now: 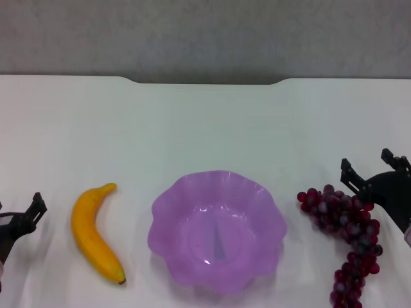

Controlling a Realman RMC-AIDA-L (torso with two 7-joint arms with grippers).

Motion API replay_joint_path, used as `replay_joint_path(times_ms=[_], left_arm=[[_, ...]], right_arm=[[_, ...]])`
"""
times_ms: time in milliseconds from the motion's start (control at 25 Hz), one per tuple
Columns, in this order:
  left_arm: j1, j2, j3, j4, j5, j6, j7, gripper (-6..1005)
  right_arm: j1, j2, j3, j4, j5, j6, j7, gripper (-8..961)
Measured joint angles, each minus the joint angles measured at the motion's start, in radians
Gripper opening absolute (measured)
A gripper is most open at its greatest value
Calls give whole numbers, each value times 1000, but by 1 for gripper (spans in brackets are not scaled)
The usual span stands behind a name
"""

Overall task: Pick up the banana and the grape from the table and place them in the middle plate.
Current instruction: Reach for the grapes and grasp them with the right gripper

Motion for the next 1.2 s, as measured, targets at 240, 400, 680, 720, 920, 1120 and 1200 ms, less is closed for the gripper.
replay_joint_path(times_ms=[240, 400, 680, 720, 920, 1120, 1200], left_arm=[[6, -3, 6, -15, -8, 10, -3, 877], [0, -3, 9, -21, -3, 8, -3, 876], [31, 0, 1, -29, -6, 12, -7, 876], [33, 0, 2, -22, -7, 12, -9, 876], [31, 0, 2, 0, -7, 10, -11, 876], [32, -1, 1, -1, -7, 13, -14, 876], [31, -1, 1, 0, -7, 12, -14, 876]], right_arm=[[-14, -7, 6, 5, -3, 2, -10, 880], [2, -6, 7, -13, 0, 9, -11, 879], [32, -11, 1, 43, -4, 156, -39, 879], [41, -12, 7, 61, -3, 189, -68, 880], [-20, -19, 133, 277, -3, 356, -305, 880], [-125, -14, 344, 558, -1, 686, -598, 879], [-148, -13, 390, 636, 1, 767, -622, 879]])
